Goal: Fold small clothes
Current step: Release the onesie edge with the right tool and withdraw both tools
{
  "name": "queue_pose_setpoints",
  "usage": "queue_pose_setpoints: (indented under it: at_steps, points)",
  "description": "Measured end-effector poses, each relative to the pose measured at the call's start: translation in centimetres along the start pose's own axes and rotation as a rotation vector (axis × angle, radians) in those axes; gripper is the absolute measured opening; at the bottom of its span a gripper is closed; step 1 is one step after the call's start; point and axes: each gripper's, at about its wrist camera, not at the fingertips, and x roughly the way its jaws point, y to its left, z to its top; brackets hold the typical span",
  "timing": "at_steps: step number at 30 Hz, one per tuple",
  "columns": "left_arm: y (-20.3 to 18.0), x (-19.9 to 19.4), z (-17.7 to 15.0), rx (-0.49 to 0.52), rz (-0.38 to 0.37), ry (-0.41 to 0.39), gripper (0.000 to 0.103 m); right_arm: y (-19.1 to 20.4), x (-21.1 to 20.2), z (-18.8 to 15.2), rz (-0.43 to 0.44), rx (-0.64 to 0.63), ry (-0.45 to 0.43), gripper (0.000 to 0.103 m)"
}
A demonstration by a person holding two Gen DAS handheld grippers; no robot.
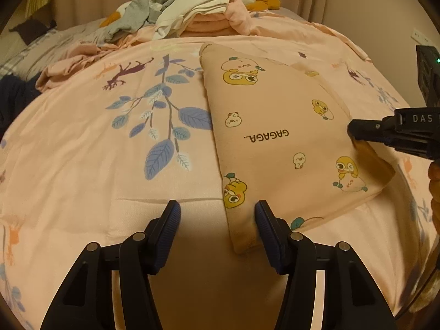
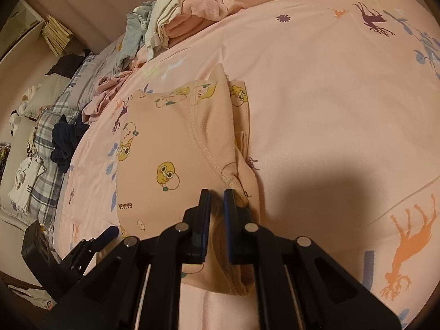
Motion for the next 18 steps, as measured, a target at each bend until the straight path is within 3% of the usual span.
queue_pose_setpoints:
  at_steps: [4,6,7,8,11,18]
  points:
    - [0.1,0.0,-0.1,0.001,0.001,-0.002,0.056,0.1,0.2,-0.3,-0.075,-0.030,0.005,0.008]
    - [0.1,0.0,-0.1,-0.002,0.002,-0.003,0.056,-0.2,0.3,-0.4,-0.126,-0.034,0.005,0.021]
    - [0.1,0.0,-0.2,-0.001,0.005,-0.004,0.057,-0.6,0.2,-0.4,-0.148,-0.019,-0.006,0.039]
    - [0.0,0.0,-0.2,0.002,0.010,-0.007,0.057,-1.0,0.1,-0.4,-0.149,-0.007,-0.008,0.046]
    - [-0.3,0.1,-0.2,0.011,0.026,-0.013,0.056,-2.2,-0.1,-0.4,-0.105,0.019,-0.004,0.043]
    - [-0.6,0.1,-0.2,0.017,0.042,-0.016,0.057,-2.0,-0.2,-0.5,-0.109,0.001,-0.002,0.043]
